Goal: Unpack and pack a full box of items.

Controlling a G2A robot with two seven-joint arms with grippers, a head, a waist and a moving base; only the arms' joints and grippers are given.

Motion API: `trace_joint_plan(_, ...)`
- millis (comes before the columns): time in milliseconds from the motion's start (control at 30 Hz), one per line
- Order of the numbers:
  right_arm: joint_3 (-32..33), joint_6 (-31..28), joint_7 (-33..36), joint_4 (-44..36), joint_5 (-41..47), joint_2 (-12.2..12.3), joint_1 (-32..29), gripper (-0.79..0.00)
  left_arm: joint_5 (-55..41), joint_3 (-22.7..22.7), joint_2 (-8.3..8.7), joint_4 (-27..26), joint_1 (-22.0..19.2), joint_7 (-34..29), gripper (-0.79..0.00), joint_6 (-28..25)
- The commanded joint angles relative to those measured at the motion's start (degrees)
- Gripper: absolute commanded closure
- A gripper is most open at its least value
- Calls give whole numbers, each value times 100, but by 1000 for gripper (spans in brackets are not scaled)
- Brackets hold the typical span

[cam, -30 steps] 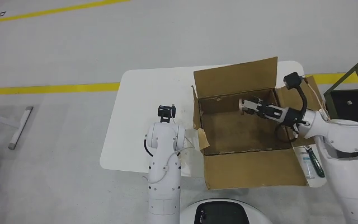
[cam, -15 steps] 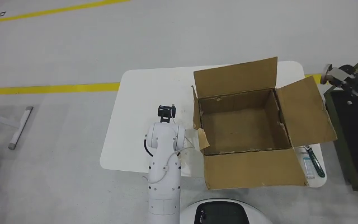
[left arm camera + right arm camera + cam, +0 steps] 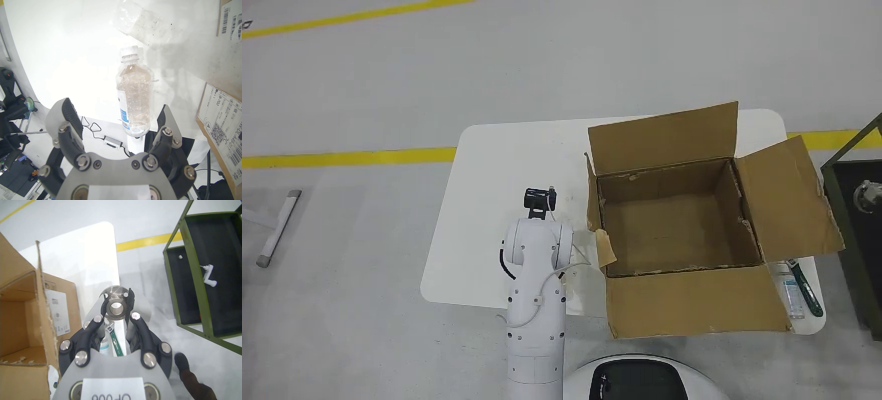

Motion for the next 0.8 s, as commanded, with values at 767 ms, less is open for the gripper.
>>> trace_joint_plan(767,-1659,-548,-350,1700,-791,51,546,0,0,0,0,0,0,0,-785,0)
